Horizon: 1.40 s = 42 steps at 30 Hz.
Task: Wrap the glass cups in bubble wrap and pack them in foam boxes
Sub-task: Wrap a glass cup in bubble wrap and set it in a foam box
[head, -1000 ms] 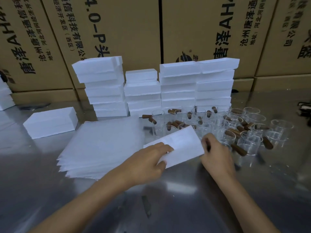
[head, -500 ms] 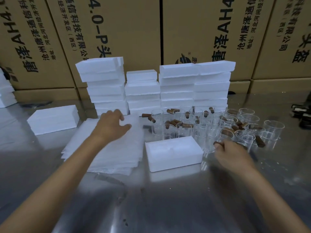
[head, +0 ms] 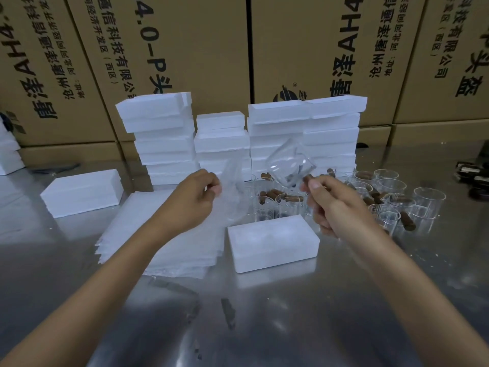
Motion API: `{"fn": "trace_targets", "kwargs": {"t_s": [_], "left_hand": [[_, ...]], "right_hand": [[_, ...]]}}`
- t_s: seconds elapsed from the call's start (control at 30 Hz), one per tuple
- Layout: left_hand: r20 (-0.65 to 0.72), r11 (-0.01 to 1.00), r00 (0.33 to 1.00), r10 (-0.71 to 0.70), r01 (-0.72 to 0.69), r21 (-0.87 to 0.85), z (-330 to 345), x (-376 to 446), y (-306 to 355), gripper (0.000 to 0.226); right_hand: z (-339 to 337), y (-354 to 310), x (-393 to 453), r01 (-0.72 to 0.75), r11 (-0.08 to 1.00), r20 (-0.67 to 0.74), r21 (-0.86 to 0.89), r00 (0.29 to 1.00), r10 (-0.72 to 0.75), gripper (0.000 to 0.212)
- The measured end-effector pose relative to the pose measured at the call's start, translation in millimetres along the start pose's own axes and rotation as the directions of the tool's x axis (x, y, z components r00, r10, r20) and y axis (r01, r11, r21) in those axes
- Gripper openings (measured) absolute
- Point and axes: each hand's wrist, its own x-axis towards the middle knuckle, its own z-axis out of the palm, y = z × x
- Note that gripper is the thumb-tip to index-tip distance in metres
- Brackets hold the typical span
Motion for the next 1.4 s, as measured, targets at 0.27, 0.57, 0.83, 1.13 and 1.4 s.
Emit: {"fn": "trace_targets", "kwargs": {"t_s": [0.27,0.57,0.83,1.13,1.4], "left_hand": [[0.052,0.997,0.999,0.015,-0.012,-0.073,7,-4,19,0.022],[0.061,0.960,0.997,0.046,-0.028,-0.278,25,-7,28,0.027],[0.199,0.979,0.979,-0.040,0.079,-0.190,46,-4,28,0.032],[0.229,0.931,0.972,-0.056,0.133,-0.339,49,-7,29,0.032],[0.158,0.944,0.979,0.130,-0.074,-0.321,49,-18,58,0.025]], "right_hand": [[5,-3,-10,0.330,0.726,0.170,-0.603,0.942,-0.288,0.008],[-13,6,-14,0.255,0.403,0.178,-0.879,0.959,-0.219,0.014],[-42,5,-15,-0.093,0.968,0.002,0.233,0.995,0.095,0.030],[-32,17,-9,0.136,0.735,0.095,-0.664,0.991,-0.098,0.014],[-5,32,-5,-0.057,0.886,-0.034,-0.460,0.998,0.046,0.029]]}}
